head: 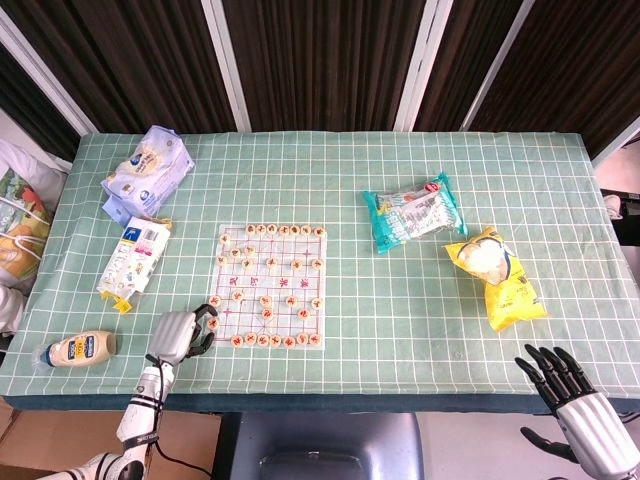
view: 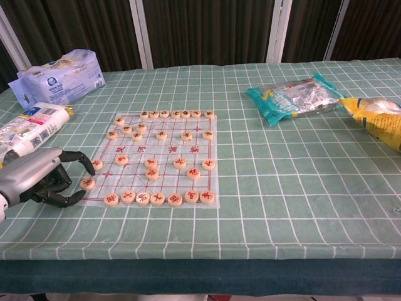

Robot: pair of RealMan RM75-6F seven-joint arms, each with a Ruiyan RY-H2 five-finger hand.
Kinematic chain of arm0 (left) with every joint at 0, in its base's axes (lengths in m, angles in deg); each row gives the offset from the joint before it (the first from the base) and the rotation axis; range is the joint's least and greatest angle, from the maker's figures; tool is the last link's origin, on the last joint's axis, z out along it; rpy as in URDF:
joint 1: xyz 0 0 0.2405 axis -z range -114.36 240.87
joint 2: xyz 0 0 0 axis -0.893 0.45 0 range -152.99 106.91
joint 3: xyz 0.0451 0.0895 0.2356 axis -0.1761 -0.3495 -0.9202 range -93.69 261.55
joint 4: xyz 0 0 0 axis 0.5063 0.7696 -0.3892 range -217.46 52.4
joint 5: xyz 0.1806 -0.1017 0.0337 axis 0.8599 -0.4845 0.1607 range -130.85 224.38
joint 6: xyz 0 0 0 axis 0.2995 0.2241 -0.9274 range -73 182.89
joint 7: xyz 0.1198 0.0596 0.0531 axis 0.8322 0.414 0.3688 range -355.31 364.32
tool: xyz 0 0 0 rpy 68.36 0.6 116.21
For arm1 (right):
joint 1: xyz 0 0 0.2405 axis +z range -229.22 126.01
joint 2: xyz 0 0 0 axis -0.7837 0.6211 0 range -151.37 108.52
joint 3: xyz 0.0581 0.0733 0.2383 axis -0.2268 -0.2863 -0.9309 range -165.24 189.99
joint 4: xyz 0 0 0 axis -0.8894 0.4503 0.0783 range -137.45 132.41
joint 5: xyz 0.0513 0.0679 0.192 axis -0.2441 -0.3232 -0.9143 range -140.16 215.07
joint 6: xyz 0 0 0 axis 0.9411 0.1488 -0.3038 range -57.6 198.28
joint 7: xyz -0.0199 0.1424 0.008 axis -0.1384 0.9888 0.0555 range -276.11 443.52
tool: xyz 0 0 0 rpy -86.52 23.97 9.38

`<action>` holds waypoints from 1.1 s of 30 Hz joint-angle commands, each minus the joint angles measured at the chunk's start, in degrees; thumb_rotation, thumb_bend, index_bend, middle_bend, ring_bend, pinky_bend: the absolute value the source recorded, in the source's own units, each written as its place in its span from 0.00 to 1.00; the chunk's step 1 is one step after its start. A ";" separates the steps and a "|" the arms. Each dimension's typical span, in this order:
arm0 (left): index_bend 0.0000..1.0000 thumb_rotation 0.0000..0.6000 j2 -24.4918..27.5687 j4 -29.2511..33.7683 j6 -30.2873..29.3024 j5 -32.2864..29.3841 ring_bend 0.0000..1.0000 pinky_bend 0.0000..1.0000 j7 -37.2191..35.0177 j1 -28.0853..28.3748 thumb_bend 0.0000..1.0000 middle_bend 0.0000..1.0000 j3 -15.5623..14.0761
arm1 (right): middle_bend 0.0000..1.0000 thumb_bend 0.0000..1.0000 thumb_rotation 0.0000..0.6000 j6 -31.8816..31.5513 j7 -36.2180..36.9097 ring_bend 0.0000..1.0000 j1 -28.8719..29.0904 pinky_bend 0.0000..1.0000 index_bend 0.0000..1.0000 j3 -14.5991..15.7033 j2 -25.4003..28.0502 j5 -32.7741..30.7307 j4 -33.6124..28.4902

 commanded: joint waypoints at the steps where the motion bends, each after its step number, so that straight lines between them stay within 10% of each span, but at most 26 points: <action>1: 0.41 1.00 -0.15 -0.25 0.33 -0.60 1.00 1.00 0.29 0.26 0.36 1.00 0.44 | 0.00 0.25 1.00 -0.08 0.07 0.00 -0.03 0.00 0.00 -0.01 0.01 -0.02 0.04; 33: 0.51 1.00 0.85 1.77 1.03 -2.48 1.00 1.00 1.28 0.88 0.36 1.00 1.20 | 0.00 0.25 1.00 1.16 -1.52 0.00 0.07 0.00 0.00 0.64 -0.03 0.59 -0.46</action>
